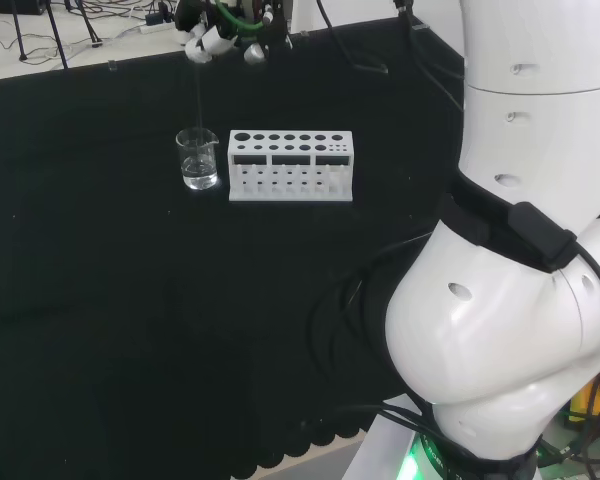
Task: Stir in the beaker to the left of the white test tube rack with the glass rod.
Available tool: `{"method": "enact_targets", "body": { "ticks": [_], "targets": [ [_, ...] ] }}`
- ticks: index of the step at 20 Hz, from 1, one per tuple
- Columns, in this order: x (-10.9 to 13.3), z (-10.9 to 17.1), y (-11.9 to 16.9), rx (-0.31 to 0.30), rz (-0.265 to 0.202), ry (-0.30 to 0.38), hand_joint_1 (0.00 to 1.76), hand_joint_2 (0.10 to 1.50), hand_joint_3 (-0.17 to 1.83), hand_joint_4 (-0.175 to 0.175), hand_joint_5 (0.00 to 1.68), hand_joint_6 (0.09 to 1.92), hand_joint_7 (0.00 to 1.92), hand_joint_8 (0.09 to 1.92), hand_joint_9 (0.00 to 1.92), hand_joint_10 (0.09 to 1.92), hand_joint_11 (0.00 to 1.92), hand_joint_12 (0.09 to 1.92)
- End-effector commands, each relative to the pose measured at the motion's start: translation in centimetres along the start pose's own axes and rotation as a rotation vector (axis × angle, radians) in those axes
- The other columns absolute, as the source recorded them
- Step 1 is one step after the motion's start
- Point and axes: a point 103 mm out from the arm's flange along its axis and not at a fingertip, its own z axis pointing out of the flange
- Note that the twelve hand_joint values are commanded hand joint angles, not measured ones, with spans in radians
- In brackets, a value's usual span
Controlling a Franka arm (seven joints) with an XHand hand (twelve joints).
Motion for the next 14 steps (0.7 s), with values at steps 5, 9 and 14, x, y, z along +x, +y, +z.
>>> {"method": "enact_targets", "body": {
  "ticks": [5, 9, 14],
  "targets": [
    [0.7, 1.6, 1.0, 0.023, -0.015, 0.008, 1.29, 0.95, 0.29, -0.175, 1.02, 0.69, 1.07, 1.23, 1.68, 0.90, 1.67, 0.82],
    [0.2, 1.0, 0.8, 0.015, -0.006, -0.002, 1.29, 0.95, 0.29, -0.175, 1.02, 0.69, 1.07, 1.22, 1.68, 0.89, 1.68, 0.82],
    [-0.6, 0.3, -0.7, 0.011, 0.023, -0.006, 1.29, 0.95, 0.29, -0.175, 1.02, 0.69, 1.07, 1.22, 1.68, 0.89, 1.68, 0.82]
  ]
}}
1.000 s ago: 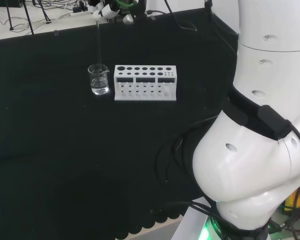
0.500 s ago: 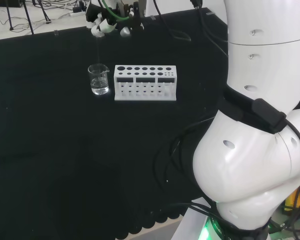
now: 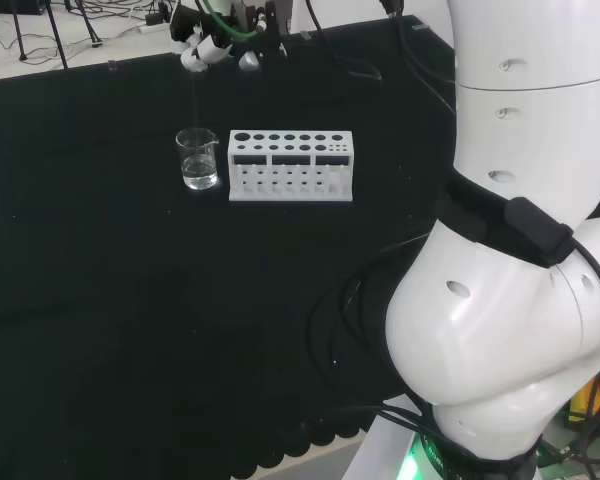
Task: Stir in the beaker to the left of the white test tube rack with the glass rod.
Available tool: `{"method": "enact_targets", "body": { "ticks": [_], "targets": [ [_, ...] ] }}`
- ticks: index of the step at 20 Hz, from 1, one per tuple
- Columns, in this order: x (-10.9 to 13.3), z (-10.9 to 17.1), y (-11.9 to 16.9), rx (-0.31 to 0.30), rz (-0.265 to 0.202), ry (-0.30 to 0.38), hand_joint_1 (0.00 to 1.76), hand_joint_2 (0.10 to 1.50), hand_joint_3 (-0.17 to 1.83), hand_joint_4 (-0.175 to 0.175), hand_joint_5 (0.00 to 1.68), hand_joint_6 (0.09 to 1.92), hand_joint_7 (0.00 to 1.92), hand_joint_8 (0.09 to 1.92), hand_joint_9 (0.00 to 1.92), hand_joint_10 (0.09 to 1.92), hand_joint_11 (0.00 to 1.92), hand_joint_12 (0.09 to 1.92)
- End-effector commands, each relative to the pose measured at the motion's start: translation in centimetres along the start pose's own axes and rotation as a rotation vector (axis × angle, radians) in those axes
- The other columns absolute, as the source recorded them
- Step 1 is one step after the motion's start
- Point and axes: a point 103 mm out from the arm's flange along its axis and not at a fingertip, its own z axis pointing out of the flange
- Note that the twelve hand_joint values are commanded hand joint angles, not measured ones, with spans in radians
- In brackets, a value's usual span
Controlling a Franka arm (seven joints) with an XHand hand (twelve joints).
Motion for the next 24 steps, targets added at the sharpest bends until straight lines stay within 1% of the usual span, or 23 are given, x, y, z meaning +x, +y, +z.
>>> {"method": "enact_targets", "body": {
  "ticks": [1, 4, 6, 9, 13, 15, 17, 20, 24],
  "targets": [
    [-0.7, -0.6, -1.6, -0.002, 0.029, -0.004, 1.29, 0.95, 0.29, -0.175, 1.02, 0.69, 1.07, 1.22, 1.68, 0.89, 1.68, 0.82],
    [-0.3, -0.6, -2.3, 0.000, 0.037, 0.006, 1.29, 0.95, 0.30, -0.175, 1.02, 0.69, 1.07, 1.22, 1.68, 0.89, 1.68, 0.82],
    [0.6, -0.5, -2.4, 0.005, 0.031, 0.009, 1.29, 0.95, 0.30, -0.175, 1.02, 0.69, 1.07, 1.22, 1.68, 0.89, 1.68, 0.82],
    [2.2, -0.1, -1.8, 0.009, 0.009, 0.010, 1.29, 0.95, 0.30, -0.175, 1.02, 0.69, 1.07, 1.22, 1.68, 0.89, 1.68, 0.82],
    [2.9, 0.2, -0.7, -0.003, 0.000, 0.006, 1.29, 0.95, 0.30, -0.175, 1.02, 0.69, 1.07, 1.22, 1.69, 0.89, 1.68, 0.82],
    [3.1, -0.2, 0.6, -0.014, -0.006, 0.010, 1.29, 0.95, 0.30, -0.175, 1.02, 0.68, 1.07, 1.22, 1.69, 0.89, 1.68, 0.82],
    [2.6, -0.3, 1.4, -0.018, -0.009, 0.008, 1.29, 0.95, 0.30, -0.175, 1.02, 0.68, 1.07, 1.22, 1.69, 0.89, 1.68, 0.82],
    [1.4, -0.6, 1.7, -0.018, 0.004, -0.010, 1.29, 0.95, 0.30, -0.175, 1.02, 0.68, 1.07, 1.22, 1.69, 0.89, 1.68, 0.82],
    [-0.9, -1.2, 0.5, -0.027, 0.044, -0.006, 1.29, 0.95, 0.30, -0.175, 1.02, 0.68, 1.07, 1.22, 1.69, 0.89, 1.68, 0.82]
  ]
}}
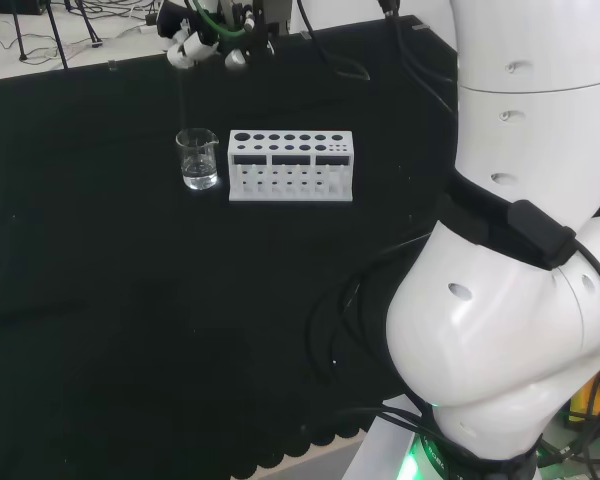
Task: Stir in the beaker to the left of the white test tube rack with the glass rod.
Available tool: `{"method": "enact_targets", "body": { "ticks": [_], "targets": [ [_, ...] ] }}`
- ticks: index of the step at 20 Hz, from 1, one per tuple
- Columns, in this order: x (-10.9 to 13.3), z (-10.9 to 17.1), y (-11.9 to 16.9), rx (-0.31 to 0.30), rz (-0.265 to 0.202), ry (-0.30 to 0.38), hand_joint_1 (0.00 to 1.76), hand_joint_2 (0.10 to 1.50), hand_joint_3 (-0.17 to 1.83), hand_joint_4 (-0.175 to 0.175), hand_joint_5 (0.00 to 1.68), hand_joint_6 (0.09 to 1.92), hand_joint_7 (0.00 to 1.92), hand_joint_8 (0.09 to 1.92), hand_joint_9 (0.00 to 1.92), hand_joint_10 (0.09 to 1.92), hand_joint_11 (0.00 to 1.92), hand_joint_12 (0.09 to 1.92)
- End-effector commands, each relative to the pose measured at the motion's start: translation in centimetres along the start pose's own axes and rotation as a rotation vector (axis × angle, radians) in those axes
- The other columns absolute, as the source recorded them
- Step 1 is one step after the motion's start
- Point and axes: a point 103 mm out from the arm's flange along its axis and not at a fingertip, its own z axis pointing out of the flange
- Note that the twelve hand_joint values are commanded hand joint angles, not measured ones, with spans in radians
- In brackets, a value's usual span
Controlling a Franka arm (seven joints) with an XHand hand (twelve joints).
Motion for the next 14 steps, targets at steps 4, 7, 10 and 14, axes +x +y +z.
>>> {"method": "enact_targets", "body": {
  "ticks": [4, 7, 10, 14],
  "targets": [
    [-3.4, -0.5, -2.6, 0.011, 0.070, -0.012, 1.29, 0.94, 0.30, -0.175, 1.03, 0.68, 1.07, 1.22, 1.69, 0.89, 1.68, 0.82],
    [-3.5, -0.5, -4.1, 0.018, 0.090, -0.008, 1.29, 0.94, 0.31, -0.175, 1.03, 0.68, 1.07, 1.22, 1.69, 0.89, 1.68, 0.82],
    [-2.3, 0.2, -4.6, 0.037, 0.082, 0.001, 1.29, 0.94, 0.31, -0.175, 1.03, 0.68, 1.07, 1.22, 1.69, 0.89, 1.68, 0.82],
    [-1.0, 1.0, -4.2, 0.045, 0.078, 0.022, 1.29, 0.94, 0.31, -0.175, 1.03, 0.68, 1.07, 1.22, 1.70, 0.89, 1.68, 0.82]
  ]
}}
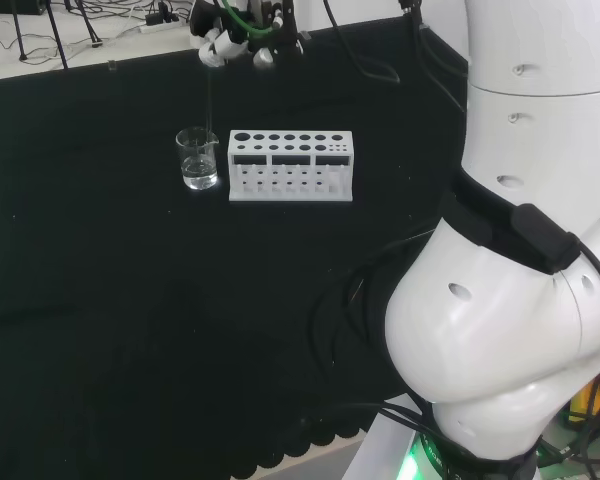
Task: Stir in the beaker to the left of the white test tube rack with the glass rod.
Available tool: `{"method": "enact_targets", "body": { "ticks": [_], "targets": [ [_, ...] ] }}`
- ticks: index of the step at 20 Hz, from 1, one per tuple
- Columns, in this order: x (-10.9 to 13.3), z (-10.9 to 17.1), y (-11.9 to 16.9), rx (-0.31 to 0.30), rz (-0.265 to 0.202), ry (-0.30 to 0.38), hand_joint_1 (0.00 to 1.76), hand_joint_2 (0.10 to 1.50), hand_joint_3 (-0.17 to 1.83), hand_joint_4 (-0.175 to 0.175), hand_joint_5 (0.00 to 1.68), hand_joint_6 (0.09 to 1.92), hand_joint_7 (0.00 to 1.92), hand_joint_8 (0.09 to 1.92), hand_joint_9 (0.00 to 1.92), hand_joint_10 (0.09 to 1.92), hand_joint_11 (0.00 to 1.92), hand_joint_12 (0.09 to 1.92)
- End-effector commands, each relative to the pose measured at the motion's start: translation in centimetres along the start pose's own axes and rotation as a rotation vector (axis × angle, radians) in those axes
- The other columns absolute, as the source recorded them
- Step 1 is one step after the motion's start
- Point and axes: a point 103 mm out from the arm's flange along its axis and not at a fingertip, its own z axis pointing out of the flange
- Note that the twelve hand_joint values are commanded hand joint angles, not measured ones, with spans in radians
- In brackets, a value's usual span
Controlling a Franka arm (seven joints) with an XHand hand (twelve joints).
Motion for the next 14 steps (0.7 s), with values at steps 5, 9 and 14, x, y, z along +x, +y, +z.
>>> {"method": "enact_targets", "body": {
  "ticks": [5, 9, 14],
  "targets": [
    [3.3, 1.8, 1.6, 0.027, -0.031, 0.028, 1.29, 0.94, 0.31, -0.175, 1.03, 0.68, 1.07, 1.22, 1.70, 0.89, 1.68, 0.82],
    [3.3, 1.7, 2.3, 0.022, -0.033, 0.034, 1.29, 0.94, 0.31, -0.175, 1.03, 0.68, 1.07, 1.22, 1.70, 0.89, 1.68, 0.83],
    [1.7, 1.0, 2.4, 0.011, -0.015, 0.022, 1.29, 0.94, 0.31, -0.175, 1.03, 0.68, 1.07, 1.22, 1.70, 0.89, 1.68, 0.83]
  ]
}}
